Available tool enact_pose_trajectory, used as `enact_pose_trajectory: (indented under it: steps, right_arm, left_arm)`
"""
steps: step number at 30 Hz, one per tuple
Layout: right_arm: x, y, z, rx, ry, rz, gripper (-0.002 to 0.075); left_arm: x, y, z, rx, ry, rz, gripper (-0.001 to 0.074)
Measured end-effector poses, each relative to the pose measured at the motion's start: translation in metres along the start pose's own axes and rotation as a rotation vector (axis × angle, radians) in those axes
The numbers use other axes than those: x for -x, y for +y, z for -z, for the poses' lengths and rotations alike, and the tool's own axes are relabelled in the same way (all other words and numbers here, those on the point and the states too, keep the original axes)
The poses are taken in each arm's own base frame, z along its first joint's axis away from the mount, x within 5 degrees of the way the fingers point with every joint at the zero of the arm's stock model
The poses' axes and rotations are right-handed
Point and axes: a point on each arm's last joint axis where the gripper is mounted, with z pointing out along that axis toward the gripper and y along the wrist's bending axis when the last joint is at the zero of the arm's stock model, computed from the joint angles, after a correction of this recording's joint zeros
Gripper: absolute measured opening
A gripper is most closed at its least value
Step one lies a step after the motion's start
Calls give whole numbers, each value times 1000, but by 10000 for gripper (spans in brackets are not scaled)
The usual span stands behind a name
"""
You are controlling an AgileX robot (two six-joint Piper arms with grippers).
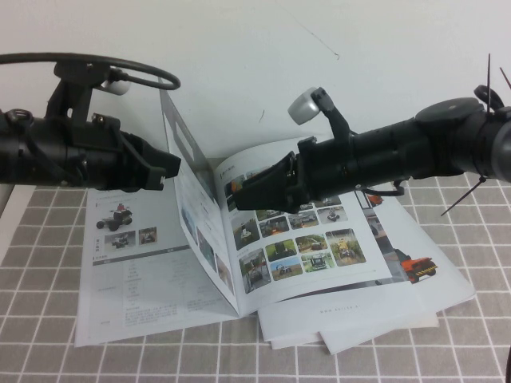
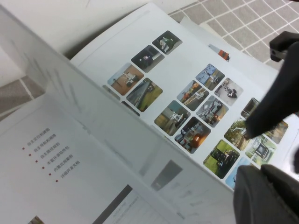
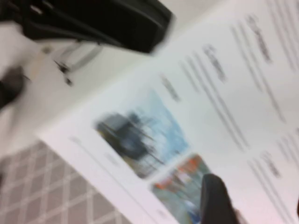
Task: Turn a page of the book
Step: Open the closed book
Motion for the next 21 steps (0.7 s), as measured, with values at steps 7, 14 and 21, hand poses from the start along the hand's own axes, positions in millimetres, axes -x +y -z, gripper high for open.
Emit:
enact_pose_trajectory:
  steps: [7,14,21]
  right_arm:
    - [-16,-20,3,-225,182,44,356]
    - [-19,-11,-11,-223,231,75,356]
    - [-28,-3,-44,-250,254,94,355]
  left_arm:
    - [1,-1,1,0,-3,-2,-4]
    - [1,-1,2,6,-9,-6,-4]
    - [-3,4,0,40,32,-36,-4]
